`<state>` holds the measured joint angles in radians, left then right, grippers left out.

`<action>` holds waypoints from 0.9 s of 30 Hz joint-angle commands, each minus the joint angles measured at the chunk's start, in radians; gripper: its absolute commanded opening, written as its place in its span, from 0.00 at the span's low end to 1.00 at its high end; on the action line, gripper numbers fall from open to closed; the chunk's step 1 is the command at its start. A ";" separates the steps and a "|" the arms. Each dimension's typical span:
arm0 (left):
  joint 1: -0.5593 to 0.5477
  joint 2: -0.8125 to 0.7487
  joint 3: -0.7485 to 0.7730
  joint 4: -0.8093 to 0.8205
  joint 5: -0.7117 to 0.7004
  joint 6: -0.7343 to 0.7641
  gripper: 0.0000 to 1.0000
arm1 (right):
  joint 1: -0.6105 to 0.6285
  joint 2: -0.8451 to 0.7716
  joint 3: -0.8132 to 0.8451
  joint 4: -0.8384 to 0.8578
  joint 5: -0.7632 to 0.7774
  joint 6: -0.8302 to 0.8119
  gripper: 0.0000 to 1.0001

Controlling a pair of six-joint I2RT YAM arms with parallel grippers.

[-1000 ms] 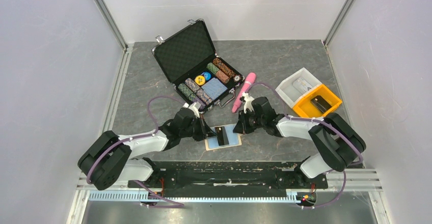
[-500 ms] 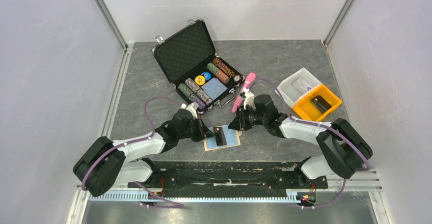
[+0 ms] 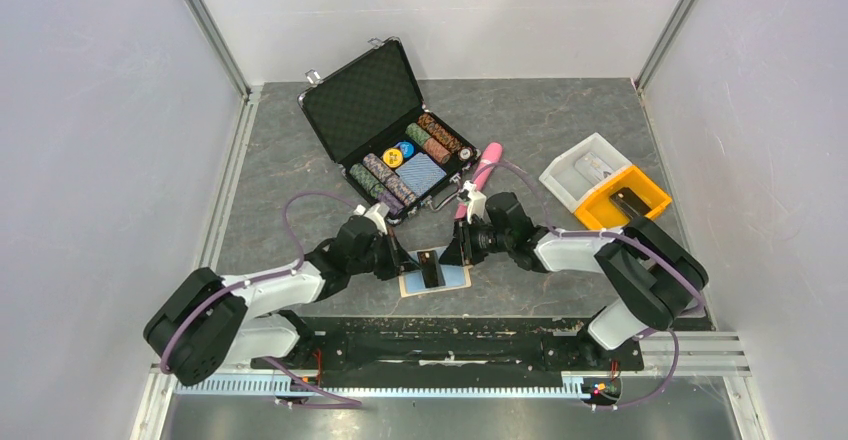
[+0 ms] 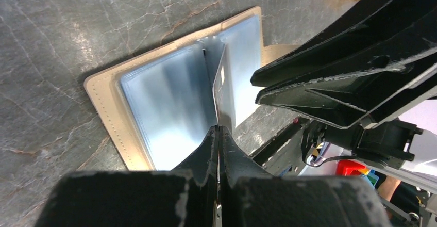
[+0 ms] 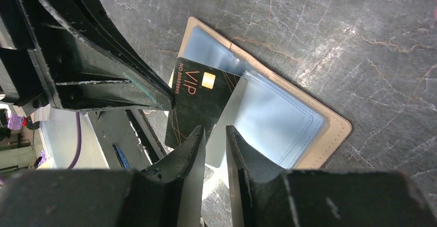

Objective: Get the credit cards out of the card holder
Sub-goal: Remove the credit card from the card holder.

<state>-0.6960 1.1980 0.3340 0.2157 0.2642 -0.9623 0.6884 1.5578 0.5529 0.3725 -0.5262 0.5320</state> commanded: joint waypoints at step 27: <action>0.003 0.130 0.034 0.209 0.045 -0.016 0.26 | 0.014 0.084 -0.018 0.060 0.009 0.008 0.22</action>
<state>-0.6952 1.3071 0.3416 0.3592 0.2924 -0.9627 0.6968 1.6318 0.5472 0.4068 -0.5247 0.5392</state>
